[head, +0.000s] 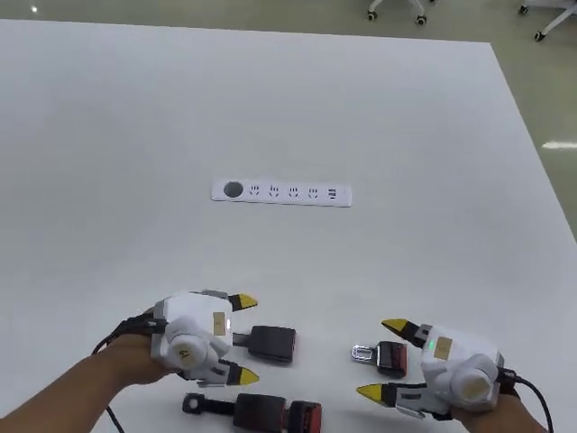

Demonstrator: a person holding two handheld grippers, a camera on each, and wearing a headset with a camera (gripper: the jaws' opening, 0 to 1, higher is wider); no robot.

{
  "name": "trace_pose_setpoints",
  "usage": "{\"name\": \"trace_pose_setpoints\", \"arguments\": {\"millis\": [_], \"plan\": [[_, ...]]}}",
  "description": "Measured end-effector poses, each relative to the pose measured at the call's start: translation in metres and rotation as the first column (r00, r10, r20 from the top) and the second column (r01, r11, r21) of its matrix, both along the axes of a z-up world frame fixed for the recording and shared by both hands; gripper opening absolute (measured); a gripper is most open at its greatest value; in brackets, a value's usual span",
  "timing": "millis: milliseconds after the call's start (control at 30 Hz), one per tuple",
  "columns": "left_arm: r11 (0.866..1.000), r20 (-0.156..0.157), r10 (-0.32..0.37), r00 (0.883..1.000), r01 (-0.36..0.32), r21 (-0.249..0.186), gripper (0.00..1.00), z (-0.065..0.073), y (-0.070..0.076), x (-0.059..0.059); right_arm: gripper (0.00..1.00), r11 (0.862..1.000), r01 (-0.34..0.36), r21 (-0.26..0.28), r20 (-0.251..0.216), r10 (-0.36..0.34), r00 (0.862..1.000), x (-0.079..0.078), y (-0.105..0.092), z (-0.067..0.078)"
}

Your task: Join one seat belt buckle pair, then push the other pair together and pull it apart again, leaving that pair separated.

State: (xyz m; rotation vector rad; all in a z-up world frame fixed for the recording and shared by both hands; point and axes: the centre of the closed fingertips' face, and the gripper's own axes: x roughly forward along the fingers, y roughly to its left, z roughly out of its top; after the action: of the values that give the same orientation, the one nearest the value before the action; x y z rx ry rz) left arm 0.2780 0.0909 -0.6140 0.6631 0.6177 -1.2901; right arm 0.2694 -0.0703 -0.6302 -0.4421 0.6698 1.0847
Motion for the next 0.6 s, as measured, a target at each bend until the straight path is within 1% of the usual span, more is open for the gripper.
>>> {"name": "trace_pose_setpoints", "arguments": {"millis": [67,100,133,167,200,267,300,333,467,500,600], "plan": [[1.000,-0.013,-0.001,1.000,0.001,-0.002,0.66,-0.004,-0.001,0.003,0.62,1.000,0.001,0.002,-0.017,-0.001,1.000,0.001,-0.006,-0.003],[1.000,-0.018,0.000,1.000,0.000,-0.001,0.66,-0.007,-0.002,0.004,0.62,1.000,0.001,0.001,-0.019,-0.001,1.000,0.001,-0.007,-0.002],[1.000,-0.027,0.001,1.000,-0.001,-0.002,0.66,-0.009,-0.002,0.005,0.62,1.000,0.002,0.001,-0.024,-0.002,1.000,0.003,-0.009,-0.003],[1.000,-0.042,0.003,0.999,-0.003,-0.007,0.65,-0.013,-0.004,0.005,0.62,1.000,0.004,0.001,-0.031,-0.004,1.000,0.003,-0.012,-0.004],[1.000,-0.050,0.002,0.999,-0.002,-0.008,0.65,-0.015,-0.005,0.004,0.62,1.000,0.006,-0.001,-0.039,-0.006,0.999,0.004,-0.015,-0.007],[1.000,-0.062,-0.018,0.998,0.019,0.010,0.65,-0.022,-0.006,0.002,0.61,1.000,0.005,-0.005,-0.046,-0.005,0.999,0.005,-0.019,-0.011],[1.000,-0.063,-0.024,0.998,0.025,0.013,0.65,-0.024,-0.007,0.002,0.61,1.000,0.003,-0.007,-0.050,-0.003,0.999,0.006,-0.020,-0.014],[0.999,-0.069,-0.029,0.997,0.030,0.017,0.65,-0.027,-0.007,0.003,0.61,1.000,0.000,-0.008,-0.063,-0.001,0.998,0.006,-0.023,-0.018],[0.999,-0.106,-0.027,0.994,0.030,0.024,0.63,-0.039,-0.007,0.005,0.59,1.000,-0.008,-0.005,-0.091,0.008,0.996,0.006,-0.027,-0.027],[0.999,-0.107,-0.028,0.994,0.031,0.028,0.63,-0.042,-0.007,0.006,0.59,1.000,-0.011,-0.006,-0.094,0.010,0.996,0.006,-0.028,-0.029],[0.998,-0.122,-0.039,0.992,0.044,0.036,0.63,-0.050,-0.007,0.007,0.58,1.000,-0.022,-0.005,-0.122,0.021,0.992,0.005,-0.032,-0.037]]}}
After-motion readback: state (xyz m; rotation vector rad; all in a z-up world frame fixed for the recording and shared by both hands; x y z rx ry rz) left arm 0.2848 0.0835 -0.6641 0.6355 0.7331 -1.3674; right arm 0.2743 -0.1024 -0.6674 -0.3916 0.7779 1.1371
